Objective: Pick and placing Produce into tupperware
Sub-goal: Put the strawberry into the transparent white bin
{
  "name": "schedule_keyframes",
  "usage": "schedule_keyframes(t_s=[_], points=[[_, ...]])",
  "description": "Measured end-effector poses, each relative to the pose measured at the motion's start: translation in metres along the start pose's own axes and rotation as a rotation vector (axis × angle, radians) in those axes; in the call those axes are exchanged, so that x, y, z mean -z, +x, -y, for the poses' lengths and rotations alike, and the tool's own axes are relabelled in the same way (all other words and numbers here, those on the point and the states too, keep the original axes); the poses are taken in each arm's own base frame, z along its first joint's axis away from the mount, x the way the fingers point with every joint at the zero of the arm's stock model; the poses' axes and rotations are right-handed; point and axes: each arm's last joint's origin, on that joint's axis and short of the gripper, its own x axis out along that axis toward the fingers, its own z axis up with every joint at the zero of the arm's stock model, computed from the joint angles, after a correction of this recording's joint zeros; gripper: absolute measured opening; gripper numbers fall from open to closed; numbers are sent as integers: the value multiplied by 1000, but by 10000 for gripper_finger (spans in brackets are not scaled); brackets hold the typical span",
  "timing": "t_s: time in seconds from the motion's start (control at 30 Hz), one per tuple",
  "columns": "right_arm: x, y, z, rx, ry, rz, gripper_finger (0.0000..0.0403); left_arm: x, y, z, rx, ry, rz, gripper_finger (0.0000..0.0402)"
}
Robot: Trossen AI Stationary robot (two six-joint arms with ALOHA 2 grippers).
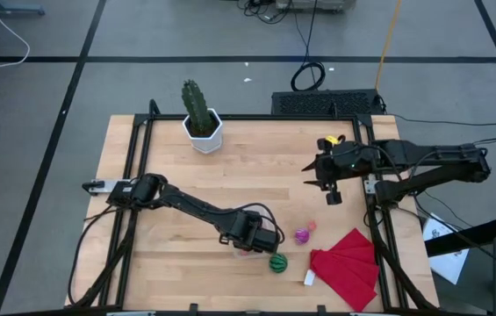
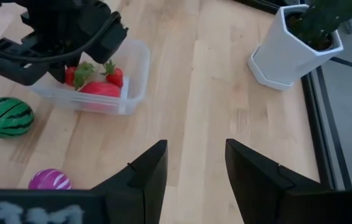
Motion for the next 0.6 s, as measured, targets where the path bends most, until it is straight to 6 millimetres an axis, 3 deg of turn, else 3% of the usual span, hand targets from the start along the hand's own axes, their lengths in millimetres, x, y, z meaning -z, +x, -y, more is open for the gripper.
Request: schedule_keyframes(t_s=[0.3, 0.6], points=[[0, 0, 1, 5, -21, -2, 153, 0, 0, 0, 1, 2, 0, 129], [0, 0, 1, 4, -21, -1, 153, 0, 0, 0, 1, -14, 0, 196]])
